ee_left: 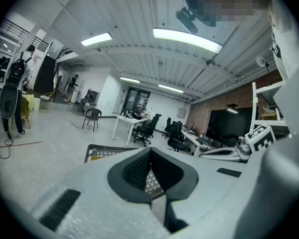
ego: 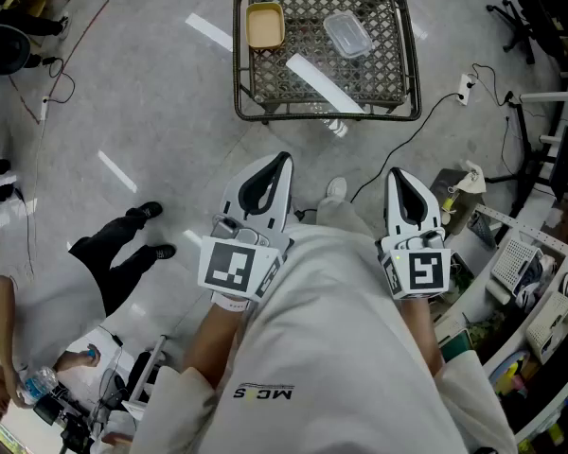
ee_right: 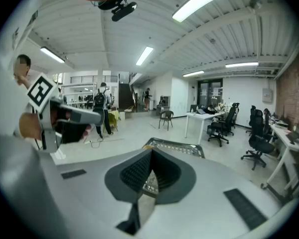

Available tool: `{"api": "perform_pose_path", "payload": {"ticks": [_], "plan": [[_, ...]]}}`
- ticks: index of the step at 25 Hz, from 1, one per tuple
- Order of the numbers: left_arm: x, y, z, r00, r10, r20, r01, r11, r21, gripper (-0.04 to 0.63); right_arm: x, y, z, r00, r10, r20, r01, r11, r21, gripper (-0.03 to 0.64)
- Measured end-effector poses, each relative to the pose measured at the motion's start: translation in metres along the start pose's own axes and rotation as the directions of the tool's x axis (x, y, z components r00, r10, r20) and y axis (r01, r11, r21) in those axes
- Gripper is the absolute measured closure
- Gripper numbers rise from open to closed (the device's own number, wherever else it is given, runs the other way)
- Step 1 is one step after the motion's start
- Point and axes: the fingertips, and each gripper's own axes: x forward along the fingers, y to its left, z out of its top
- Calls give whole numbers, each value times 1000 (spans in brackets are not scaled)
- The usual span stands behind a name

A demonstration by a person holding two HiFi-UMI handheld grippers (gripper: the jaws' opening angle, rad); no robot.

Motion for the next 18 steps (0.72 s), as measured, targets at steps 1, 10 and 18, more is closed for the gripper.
{"api": "perform_pose_path", "payload": {"ticks": [1,10,18], "plan": [[4,-8,0,1000,-11,-8,11,1000,8,571,-3,-2,13,999,2,33,-3,1000,10,601],[33,-75,-1,999,-13,-32,13,1000,28,571,-26,-49,23,993,14,117,-20,999,49,601],[56,-111,-3,999,10,-32,-9,999,45,571,-48,-95,9,989,21,147,-32,997,76,600]]}}
